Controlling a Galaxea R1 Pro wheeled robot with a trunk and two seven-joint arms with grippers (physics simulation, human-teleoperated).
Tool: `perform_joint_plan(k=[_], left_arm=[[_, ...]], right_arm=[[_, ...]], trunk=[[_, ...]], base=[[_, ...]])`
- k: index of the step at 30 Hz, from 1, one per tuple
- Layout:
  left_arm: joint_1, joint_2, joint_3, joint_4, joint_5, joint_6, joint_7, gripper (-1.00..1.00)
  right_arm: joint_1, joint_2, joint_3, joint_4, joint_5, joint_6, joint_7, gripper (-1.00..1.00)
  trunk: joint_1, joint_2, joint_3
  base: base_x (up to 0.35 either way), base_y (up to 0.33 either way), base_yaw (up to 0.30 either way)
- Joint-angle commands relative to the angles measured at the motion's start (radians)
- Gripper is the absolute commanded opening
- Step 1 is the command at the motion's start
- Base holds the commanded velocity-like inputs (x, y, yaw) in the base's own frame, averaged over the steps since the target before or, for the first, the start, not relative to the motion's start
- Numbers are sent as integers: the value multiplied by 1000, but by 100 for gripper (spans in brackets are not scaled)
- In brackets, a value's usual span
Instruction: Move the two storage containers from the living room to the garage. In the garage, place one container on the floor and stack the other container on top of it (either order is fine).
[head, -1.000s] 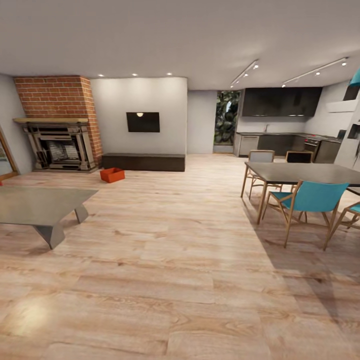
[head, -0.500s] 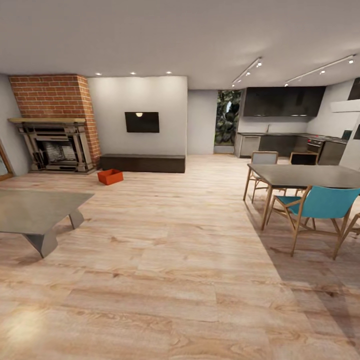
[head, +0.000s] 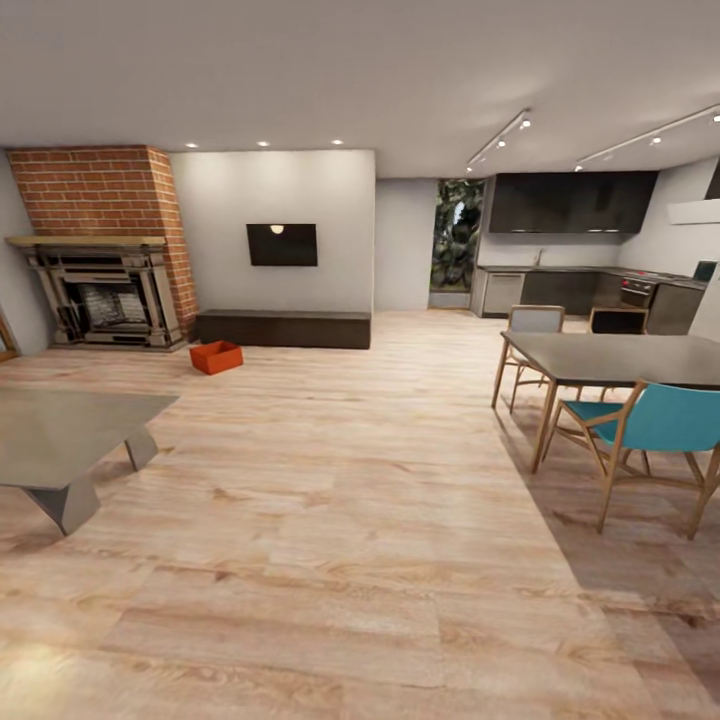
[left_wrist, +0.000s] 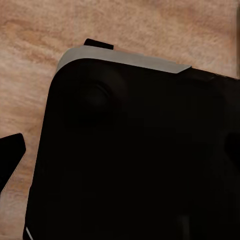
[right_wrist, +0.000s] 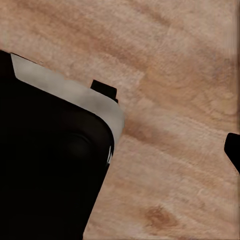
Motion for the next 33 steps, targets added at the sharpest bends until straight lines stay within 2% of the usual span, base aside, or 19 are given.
perform_joint_plan(k=[1, 6, 8, 13, 33], left_arm=[[0, 0, 2, 0, 4, -3, 1, 100], [0, 0, 2, 0, 4, -3, 1, 100], [0, 0, 2, 0, 4, -3, 1, 100], [0, 0, 2, 0, 4, -2, 1, 100], [0, 0, 2, 0, 4, -2, 1, 100]], right_arm=[[-1, 0, -2, 3, 2, -6, 1, 100], [-1, -2, -2, 3, -34, -6, 21, 100], [-1, -3, -2, 3, -64, -8, 32, 100], [-1, -4, -1, 3, -95, -12, 37, 100], [-1, -4, 0, 3, -102, -13, 38, 100]], trunk=[[1, 0, -1], [1, 0, -1], [1, 0, -1], [1, 0, -1], [1, 0, -1]], base=[[325, 0, 0], [325, 0, 0], [325, 0, 0], [325, 0, 0], [325, 0, 3]])
